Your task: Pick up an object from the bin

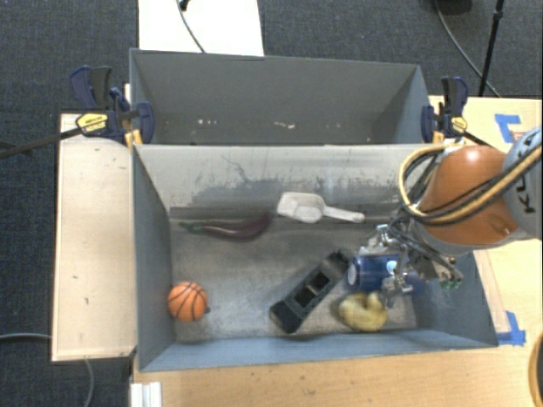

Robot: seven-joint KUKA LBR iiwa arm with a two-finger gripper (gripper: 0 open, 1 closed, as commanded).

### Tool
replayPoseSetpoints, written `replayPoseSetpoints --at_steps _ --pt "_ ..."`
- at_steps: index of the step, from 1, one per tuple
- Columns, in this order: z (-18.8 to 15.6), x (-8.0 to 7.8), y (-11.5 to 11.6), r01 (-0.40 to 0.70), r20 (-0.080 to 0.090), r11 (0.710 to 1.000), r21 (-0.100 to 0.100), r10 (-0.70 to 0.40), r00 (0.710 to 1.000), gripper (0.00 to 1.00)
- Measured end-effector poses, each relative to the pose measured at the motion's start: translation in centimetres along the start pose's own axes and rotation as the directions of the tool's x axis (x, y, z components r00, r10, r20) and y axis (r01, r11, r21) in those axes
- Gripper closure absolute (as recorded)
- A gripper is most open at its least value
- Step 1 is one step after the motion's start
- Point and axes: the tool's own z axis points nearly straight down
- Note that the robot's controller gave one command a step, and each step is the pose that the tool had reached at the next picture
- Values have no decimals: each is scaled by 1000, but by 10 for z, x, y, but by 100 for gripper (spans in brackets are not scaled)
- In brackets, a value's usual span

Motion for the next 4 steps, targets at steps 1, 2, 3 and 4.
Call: replayPoseSetpoints --at_steps 1,2,3,4 --pt "0 0 0 3 0 1000 0 -3 1000 100" --pt "0 0 0 4 0 1000 0 -4 1000 100" --pt "0 0 0 6 0 1000 0 -6 1000 100" --pt "0 0 0 8 0 1000 0 -8 1000 100"
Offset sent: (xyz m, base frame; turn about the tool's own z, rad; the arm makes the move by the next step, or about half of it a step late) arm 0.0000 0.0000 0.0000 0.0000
